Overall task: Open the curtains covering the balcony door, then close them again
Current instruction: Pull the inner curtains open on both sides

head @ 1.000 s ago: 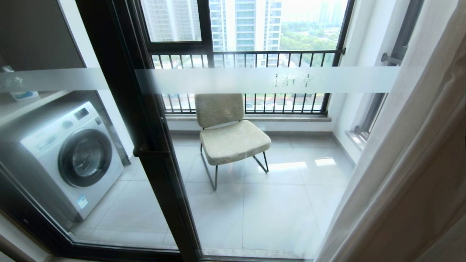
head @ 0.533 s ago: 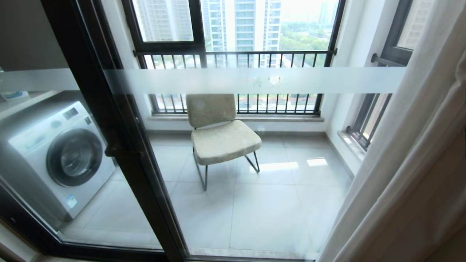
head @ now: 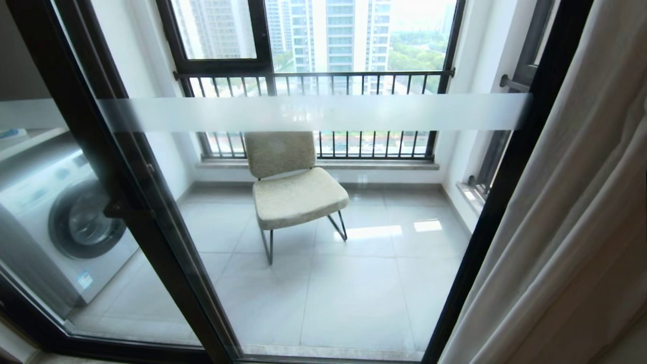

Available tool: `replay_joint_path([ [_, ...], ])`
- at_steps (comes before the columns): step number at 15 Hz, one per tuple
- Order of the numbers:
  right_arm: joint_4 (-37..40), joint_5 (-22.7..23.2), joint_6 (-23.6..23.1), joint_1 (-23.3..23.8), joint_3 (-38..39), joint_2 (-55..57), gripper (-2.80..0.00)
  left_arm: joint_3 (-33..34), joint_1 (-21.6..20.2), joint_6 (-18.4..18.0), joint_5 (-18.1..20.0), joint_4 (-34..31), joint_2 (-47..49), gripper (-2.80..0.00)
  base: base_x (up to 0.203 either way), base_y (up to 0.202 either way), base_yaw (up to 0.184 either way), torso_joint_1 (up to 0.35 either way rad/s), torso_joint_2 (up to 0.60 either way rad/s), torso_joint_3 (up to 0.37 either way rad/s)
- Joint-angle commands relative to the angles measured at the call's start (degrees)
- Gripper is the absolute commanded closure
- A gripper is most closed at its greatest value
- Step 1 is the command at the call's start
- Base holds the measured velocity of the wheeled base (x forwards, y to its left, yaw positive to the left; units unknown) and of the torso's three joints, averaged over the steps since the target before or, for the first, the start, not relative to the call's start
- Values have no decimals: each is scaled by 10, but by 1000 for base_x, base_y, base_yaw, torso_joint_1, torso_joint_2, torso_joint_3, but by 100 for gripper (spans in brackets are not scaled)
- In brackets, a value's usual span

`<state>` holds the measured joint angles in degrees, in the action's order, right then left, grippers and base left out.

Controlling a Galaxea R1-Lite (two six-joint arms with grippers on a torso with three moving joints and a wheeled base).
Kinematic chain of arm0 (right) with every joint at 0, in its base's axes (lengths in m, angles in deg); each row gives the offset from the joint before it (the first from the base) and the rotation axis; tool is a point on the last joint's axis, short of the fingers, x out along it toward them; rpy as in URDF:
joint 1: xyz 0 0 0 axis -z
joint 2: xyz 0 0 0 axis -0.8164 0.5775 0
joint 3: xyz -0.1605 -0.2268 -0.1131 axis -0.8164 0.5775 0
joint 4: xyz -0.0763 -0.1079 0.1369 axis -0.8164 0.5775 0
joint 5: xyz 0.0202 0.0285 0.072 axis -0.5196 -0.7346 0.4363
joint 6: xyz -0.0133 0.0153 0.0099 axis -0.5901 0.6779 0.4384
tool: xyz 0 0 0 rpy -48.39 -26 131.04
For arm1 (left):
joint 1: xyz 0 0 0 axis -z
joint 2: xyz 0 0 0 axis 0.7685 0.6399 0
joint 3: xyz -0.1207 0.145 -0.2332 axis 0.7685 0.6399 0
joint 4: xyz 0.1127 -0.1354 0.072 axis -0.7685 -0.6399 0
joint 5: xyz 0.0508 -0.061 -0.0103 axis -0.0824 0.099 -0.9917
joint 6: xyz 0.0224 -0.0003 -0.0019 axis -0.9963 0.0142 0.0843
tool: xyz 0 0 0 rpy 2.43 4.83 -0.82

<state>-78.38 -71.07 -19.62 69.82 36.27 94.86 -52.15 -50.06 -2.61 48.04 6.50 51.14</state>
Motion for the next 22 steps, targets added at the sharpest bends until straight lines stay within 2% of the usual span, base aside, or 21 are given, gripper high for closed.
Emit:
replay_joint_path([
  [1, -1, -1, -1, 0, 0, -2, 0, 0, 0, 0, 0, 0, 0, 0, 0, -190, 0, 0, 2, 4],
  [6, 1, -1, -1, 0, 0, -7, 0, 0, 0, 0, 0, 0, 0, 0, 0, -146, -1, 2, 2, 3],
  [17, 5, 0, -2, 3, -2, -34, 0, 0, 0, 0, 0, 0, 0, 0, 0, 0, 0, 0, 0, 0],
  [22, 56, -1, -6, 7, -7, -81, 0, 0, 0, 0, 0, 0, 0, 0, 0, 0, 0, 0, 0, 0],
])
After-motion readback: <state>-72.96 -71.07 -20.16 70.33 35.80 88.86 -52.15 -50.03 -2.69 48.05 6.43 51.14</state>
